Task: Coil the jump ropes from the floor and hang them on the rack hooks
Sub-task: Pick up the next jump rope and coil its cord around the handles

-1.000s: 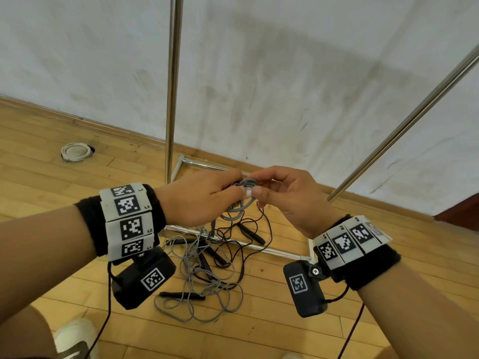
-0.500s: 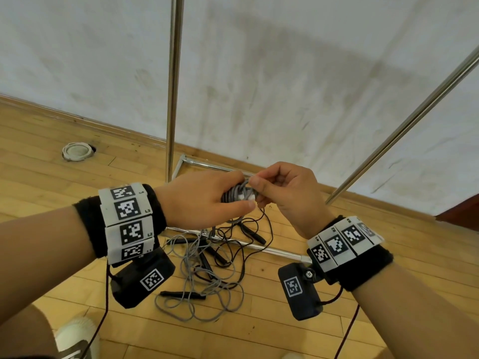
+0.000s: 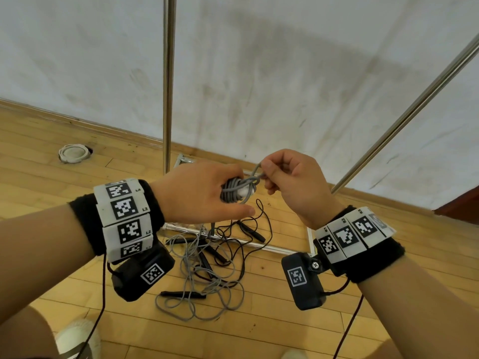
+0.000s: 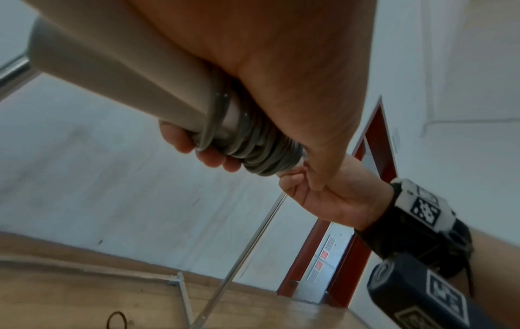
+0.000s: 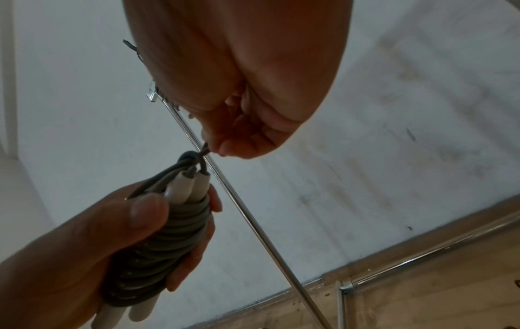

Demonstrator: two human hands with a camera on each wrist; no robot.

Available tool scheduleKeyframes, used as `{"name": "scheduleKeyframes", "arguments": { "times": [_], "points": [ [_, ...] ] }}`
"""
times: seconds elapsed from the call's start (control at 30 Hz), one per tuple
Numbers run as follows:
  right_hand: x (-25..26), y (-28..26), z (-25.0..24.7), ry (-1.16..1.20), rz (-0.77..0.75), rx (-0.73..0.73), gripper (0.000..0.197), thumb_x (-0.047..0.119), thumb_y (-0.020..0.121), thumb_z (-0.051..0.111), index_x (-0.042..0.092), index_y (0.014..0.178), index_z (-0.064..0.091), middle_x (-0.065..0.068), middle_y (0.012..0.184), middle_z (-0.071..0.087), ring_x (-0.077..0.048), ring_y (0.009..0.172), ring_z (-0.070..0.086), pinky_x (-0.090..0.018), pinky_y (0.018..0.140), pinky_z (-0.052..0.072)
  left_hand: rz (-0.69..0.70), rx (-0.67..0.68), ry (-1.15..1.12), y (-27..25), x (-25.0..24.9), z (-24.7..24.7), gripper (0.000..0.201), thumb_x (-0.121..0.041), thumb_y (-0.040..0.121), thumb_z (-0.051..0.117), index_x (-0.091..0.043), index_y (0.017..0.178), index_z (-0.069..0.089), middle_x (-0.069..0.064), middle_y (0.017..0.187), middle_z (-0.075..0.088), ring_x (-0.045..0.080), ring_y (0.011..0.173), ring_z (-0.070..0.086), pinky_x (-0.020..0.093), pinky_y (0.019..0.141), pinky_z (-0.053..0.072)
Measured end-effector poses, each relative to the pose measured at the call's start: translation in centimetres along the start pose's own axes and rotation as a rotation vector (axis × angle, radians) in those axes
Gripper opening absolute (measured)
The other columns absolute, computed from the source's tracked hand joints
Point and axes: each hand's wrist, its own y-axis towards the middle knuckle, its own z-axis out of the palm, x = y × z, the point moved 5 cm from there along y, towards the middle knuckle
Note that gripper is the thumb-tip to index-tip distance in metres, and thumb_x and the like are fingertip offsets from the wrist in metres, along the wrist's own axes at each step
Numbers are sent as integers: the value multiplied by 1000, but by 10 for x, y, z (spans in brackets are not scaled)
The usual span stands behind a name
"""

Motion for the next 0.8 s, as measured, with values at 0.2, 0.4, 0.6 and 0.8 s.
{"name": "scheduleKeyframes", "arguments": {
  "times": [0.2,0.4,0.6,0.8],
  "points": [
    [4,1,-7,-75,-57,-92,12,8,95,61,15,86,64,2,65,63,-6,54,56,-20,54,49,-88,-2,-250,5,7,-1,19,-50,75,72,-34,78,62,-22,74,61,4,57,56,11,51,40],
    [4,3,-14,-127,-52,-95,13,9,95,62,16,85,66,2,66,64,-4,53,55,-19,55,48,-78,58,-297,3,12,-1,32,-33,81,73,-33,110,58,-12,78,66,0,67,60,12,58,45],
    [4,4,-22,-185,-67,-64,14,9,95,62,18,85,66,-1,70,65,-4,55,56,-20,56,50,-44,125,-142,3,7,1,11,-36,79,53,-24,80,52,-5,67,52,9,57,45,21,53,32],
    [5,5,-27,-196,-103,-71,16,10,95,62,22,84,66,4,68,66,-5,56,57,-20,55,50,-87,26,-145,9,15,-5,40,-72,81,44,-33,76,51,-8,61,54,7,51,49,29,51,42]
  ]
}}
